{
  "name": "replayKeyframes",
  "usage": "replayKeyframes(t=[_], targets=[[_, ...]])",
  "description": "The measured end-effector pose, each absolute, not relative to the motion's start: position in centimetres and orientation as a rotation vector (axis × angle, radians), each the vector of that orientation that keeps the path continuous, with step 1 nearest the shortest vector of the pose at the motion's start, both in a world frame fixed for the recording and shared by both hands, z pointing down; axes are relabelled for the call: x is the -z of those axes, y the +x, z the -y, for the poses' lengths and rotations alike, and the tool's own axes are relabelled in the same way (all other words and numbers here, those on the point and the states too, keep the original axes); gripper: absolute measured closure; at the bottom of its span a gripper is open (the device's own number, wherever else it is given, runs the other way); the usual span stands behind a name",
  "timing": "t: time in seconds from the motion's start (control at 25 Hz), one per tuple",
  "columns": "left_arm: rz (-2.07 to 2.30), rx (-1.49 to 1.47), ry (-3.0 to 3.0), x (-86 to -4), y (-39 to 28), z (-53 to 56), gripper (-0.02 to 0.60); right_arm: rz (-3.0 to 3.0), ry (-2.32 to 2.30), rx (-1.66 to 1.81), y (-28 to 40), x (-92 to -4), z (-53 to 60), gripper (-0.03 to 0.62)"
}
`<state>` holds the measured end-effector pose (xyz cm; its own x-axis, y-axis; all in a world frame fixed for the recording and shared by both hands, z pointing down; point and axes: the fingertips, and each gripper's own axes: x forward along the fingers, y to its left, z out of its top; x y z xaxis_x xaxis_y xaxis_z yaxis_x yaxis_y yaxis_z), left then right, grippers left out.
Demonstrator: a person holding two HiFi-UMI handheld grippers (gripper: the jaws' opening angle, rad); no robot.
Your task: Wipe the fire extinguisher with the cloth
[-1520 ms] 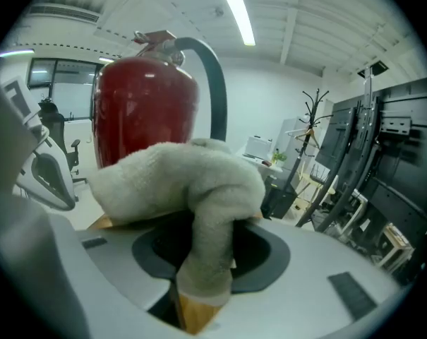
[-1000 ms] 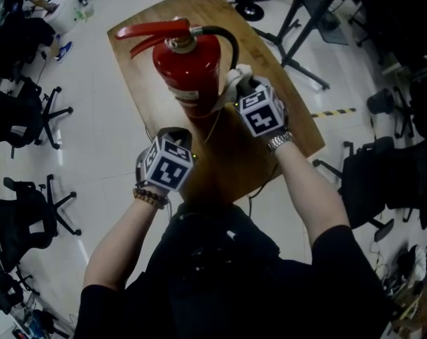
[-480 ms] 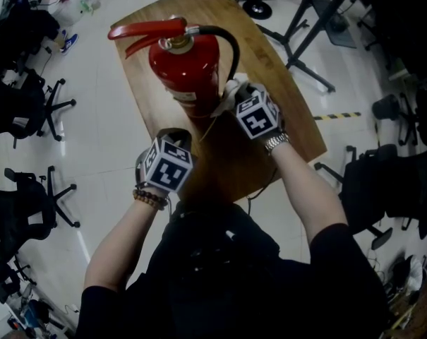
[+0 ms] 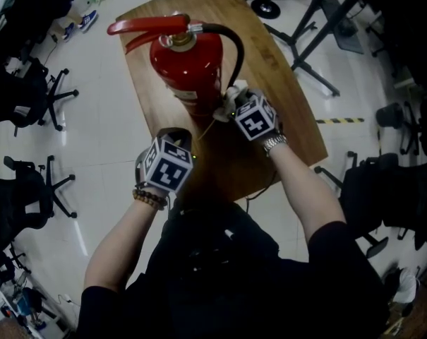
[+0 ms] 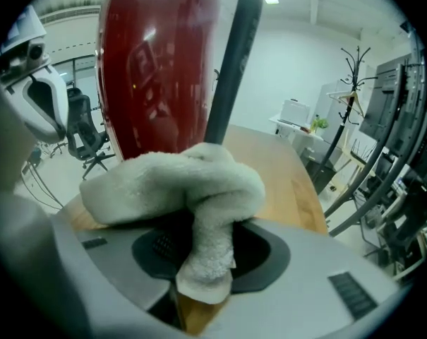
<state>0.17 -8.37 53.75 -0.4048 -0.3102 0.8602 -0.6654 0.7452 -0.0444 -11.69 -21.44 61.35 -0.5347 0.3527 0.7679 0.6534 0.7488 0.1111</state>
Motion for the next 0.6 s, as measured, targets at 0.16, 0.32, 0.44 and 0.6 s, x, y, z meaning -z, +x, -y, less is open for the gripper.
replayKeyframes(t=[0.16, 0.32, 0.44, 0.6], targets=[[2.013, -0.481, 0.720, -54.0, 0.2, 7.8, 0.581, 2.152, -0.770, 0.498, -11.6, -62.9, 21.0, 0.434], [2.012, -0.471, 0.697, -54.0, 0.5, 7.4, 0.581, 2.128, -0.779, 0.507, -11.4, -64.0, 20.6, 0.434], [2.013, -0.463, 0.689, -54.0, 0.7, 7.2, 0.581, 2.109, -0.776, 0.522, -11.2, -64.9, 20.6, 0.434], [2.013, -0.468, 0.695, -54.1, 0.8, 6.9, 0.581, 2.100, -0.762, 0.528, -11.3, -65.4, 20.7, 0.434]])
